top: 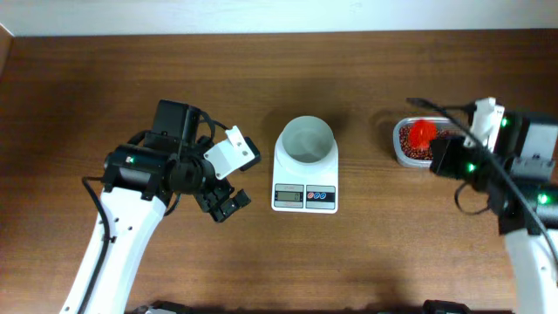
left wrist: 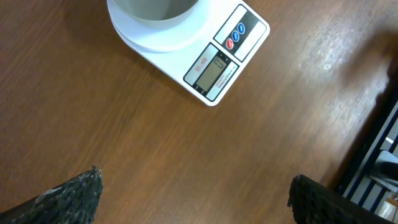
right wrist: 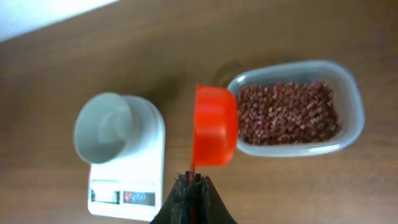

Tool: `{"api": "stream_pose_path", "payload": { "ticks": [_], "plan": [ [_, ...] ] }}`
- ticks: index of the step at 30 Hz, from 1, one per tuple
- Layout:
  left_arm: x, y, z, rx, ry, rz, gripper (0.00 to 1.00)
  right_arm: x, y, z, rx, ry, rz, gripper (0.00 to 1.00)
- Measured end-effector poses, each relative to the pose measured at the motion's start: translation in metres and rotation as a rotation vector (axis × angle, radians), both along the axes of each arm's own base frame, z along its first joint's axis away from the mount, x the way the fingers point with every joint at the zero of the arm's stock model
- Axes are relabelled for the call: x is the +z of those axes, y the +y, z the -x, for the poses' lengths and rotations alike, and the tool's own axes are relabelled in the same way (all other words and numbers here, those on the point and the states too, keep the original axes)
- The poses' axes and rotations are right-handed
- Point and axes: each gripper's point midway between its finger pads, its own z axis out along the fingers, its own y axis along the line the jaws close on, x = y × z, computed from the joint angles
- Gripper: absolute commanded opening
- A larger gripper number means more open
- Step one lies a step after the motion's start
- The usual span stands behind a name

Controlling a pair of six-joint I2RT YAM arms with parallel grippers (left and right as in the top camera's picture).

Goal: Scoop and weigh 50g on scale
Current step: 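Move the red scoop with the right gripper over the bean tub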

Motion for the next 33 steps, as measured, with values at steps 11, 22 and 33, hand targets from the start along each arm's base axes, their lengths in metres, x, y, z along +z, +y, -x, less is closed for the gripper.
{"api": "stream_pose_path", "payload": {
  "ticks": [11, 22, 33],
  "plan": [
    [0.0, 0.0, 0.0, 0.0, 0.0, 0.0, 0.99, -0.009, -0.043, -0.031, -0.068, 0.169, 0.222, 0.04],
    [0.0, 0.0, 0.0, 0.0, 0.0, 0.0, 0.99, -0.054, -0.052, -0.035, -0.012, 0.327, 0.287, 0.04],
    [0.0, 0.0, 0.0, 0.0, 0.0, 0.0, 0.99, -0.108, -0.067, -0.081, -0.02, 0.37, 0.344, 0.04]
  ]
}}
